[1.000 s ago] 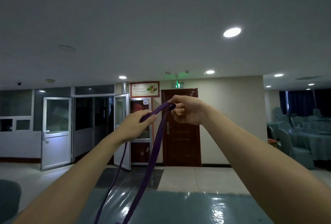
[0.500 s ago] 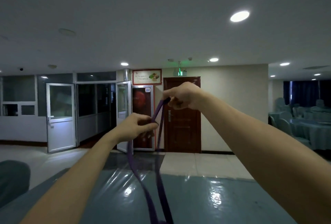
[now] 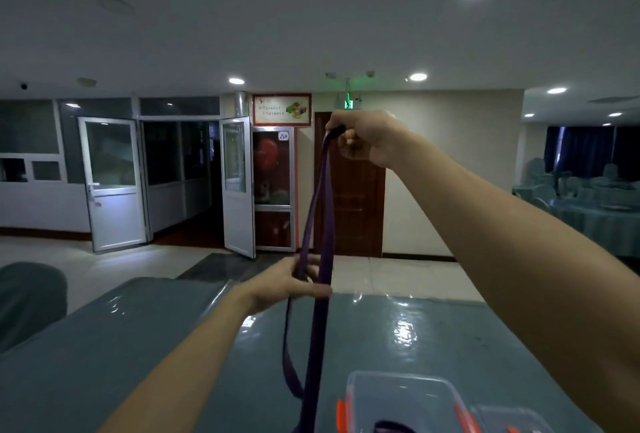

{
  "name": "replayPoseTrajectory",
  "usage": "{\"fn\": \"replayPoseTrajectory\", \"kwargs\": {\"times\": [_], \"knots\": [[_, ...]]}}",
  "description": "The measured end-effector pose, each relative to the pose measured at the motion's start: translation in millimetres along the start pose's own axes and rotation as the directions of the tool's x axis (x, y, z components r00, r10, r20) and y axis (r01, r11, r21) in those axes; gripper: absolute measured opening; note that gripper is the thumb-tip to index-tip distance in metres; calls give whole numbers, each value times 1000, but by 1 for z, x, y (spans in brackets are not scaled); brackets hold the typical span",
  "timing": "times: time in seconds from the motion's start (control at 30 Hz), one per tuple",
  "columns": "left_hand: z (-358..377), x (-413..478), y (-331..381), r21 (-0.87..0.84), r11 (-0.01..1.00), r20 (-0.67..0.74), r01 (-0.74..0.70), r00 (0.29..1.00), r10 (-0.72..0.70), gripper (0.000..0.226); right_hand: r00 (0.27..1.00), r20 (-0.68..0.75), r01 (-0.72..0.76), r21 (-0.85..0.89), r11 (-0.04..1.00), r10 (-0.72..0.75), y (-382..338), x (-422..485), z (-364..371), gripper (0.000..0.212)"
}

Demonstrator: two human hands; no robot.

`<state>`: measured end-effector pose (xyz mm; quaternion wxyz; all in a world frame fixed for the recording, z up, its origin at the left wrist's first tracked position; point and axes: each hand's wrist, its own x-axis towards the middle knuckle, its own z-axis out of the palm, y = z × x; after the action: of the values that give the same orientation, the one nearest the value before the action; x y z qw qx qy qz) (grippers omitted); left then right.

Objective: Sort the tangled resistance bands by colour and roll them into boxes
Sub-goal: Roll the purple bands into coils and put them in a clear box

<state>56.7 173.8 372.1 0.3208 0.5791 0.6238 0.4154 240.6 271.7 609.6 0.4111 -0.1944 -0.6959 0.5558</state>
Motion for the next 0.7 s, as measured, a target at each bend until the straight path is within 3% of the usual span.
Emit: {"fn": "replayPoseTrajectory", "kwargs": {"times": [0.03, 0.1, 0.17, 0.2, 0.23, 0.27, 0.3, 0.33, 0.37, 0.43, 0.53, 0.57, 0.63, 0.7], "knots": [[11, -1, -17, 91, 994, 117, 55, 991, -65, 57, 1000, 7, -3, 17, 1000, 3, 3, -1, 1, 14], [26, -2, -46, 99, 990, 129, 103, 985, -115, 41, 1000, 21, -16, 57, 998, 15, 17, -4, -1, 15], [31, 0, -63, -249, 965, -80, 87, 991, -110, 27, 999, 45, -36, 119, 992, 31, 39, -6, -8, 18], [27, 3, -64, -480, 877, -236, 23, 959, -154, 20, 997, 51, -60, 148, 987, 53, 52, -7, -14, 22], [19, 3, -62, -594, 799, -413, -90, 887, -206, 18, 995, 52, -96, 164, 982, 88, 67, -9, -20, 26], [7, 2, -57, -574, 800, -571, -175, 786, -238, 18, 990, 53, -134, 169, 976, 127, 83, -12, -26, 30], [-6, -1, -52, -447, 877, -694, -176, 687, -215, 18, 984, 60, -174, 179, 968, 166, 98, -16, -31, 32], [-16, -4, -48, -285, 949, -759, -137, 637, -136, 28, 977, 66, -211, 205, 956, 202, 112, -20, -34, 32], [-26, -6, -49, -150, 984, -766, -97, 640, -54, 45, 970, 67, -242, 260, 935, 232, 124, -25, -38, 32], [-46, -14, -51, -87, 992, -720, -93, 694, 2, 61, 963, 68, -266, 412, 872, 262, 143, -36, -46, 27], [-64, -29, -72, 192, 981, -625, 34, 775, 95, 25, 958, 75, -270, 551, 790, 275, 172, -60, -61, 14], [-64, -34, -83, 314, 941, -544, 127, 837, 69, 14, 956, 79, -278, 557, 782, 283, 185, -70, -65, 15], [-53, -50, -109, 537, 777, -346, 328, 926, -152, 17, 942, 82, -324, 473, 819, 326, 214, -93, -64, 13], [-24, -66, -132, 676, 609, -160, 414, 890, -428, 48, 918, 95, -393, 350, 850, 385, 246, -117, -53, 12]]}}
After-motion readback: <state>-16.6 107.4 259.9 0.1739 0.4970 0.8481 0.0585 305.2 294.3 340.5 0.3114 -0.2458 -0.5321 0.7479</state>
